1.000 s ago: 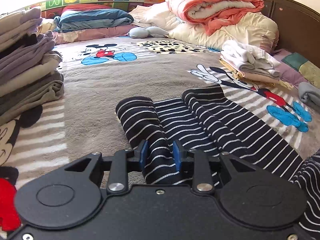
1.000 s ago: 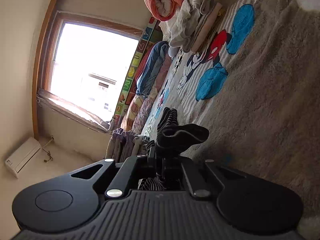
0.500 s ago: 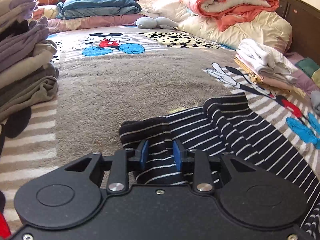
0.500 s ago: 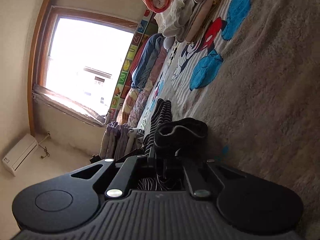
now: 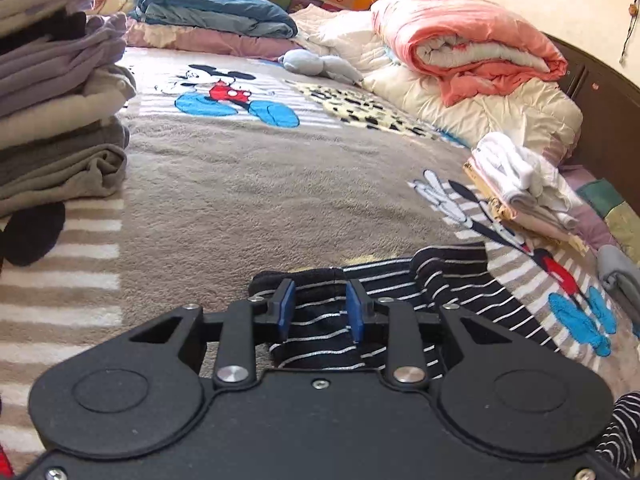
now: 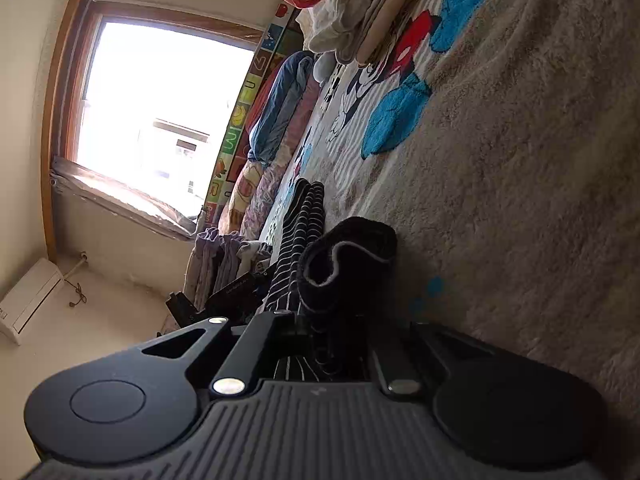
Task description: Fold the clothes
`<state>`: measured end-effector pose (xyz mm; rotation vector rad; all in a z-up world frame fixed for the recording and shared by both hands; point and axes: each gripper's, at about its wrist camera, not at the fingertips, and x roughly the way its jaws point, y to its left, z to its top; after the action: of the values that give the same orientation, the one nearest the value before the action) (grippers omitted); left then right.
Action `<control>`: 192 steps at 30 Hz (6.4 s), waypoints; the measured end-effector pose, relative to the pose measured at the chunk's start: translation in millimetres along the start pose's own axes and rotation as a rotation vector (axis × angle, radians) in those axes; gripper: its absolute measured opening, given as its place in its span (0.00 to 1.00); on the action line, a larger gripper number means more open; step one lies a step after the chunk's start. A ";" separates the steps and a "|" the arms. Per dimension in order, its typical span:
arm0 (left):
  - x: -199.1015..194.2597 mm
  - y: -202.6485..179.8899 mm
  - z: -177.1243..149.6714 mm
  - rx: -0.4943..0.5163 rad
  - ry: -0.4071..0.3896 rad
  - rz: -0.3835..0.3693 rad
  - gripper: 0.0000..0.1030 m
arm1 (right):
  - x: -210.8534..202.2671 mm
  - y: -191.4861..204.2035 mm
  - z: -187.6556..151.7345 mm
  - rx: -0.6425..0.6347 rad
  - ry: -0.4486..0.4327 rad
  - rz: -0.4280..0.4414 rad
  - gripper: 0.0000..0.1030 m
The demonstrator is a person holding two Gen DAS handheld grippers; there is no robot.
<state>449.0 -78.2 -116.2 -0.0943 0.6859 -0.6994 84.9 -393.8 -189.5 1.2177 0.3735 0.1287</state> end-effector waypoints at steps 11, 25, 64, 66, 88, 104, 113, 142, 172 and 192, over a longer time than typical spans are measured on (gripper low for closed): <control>-64.3 -36.2 -44.3 -0.074 0.021 -0.006 0.25 | -5.9 -0.4 2.5 0.023 -0.018 0.061 0.10; -153.3 -56.4 -90.6 -0.250 -0.092 -0.084 0.25 | -16.8 31.2 8.0 -0.126 -0.080 0.130 0.10; -206.6 -103.7 -167.2 -0.036 0.018 -0.143 0.26 | 100.4 188.5 88.2 -0.451 0.064 -0.079 0.08; -211.7 -99.1 -162.3 -0.047 -0.016 -0.168 0.26 | 101.1 184.2 89.1 -0.459 0.072 -0.092 0.08; -174.9 -89.1 -130.6 -0.027 -0.088 -0.053 0.26 | 54.7 165.8 83.7 -0.469 0.069 0.042 0.08; -137.4 -86.0 -121.1 -0.013 -0.024 -0.022 0.28 | 7.9 56.5 67.5 -0.226 -0.004 -0.150 0.08; -131.5 -88.6 -125.6 0.009 0.031 -0.074 0.48 | 12.3 93.0 74.3 -0.298 0.004 -0.122 0.08; -187.0 -114.5 -184.7 0.429 0.136 -0.215 0.61 | 39.2 181.5 85.2 -0.450 -0.018 -0.223 0.08; -192.3 -167.4 -237.3 0.603 -0.026 0.449 0.33 | 65.4 237.1 81.4 -0.553 0.076 -0.097 0.08; -166.4 -221.5 -293.6 1.373 0.091 0.737 0.07 | 66.1 209.6 95.4 -0.566 0.088 -0.267 0.08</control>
<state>52.4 -103.9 -186.8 1.3897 0.1691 -0.3303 200.9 -386.6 20.0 0.5985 0.5305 0.0511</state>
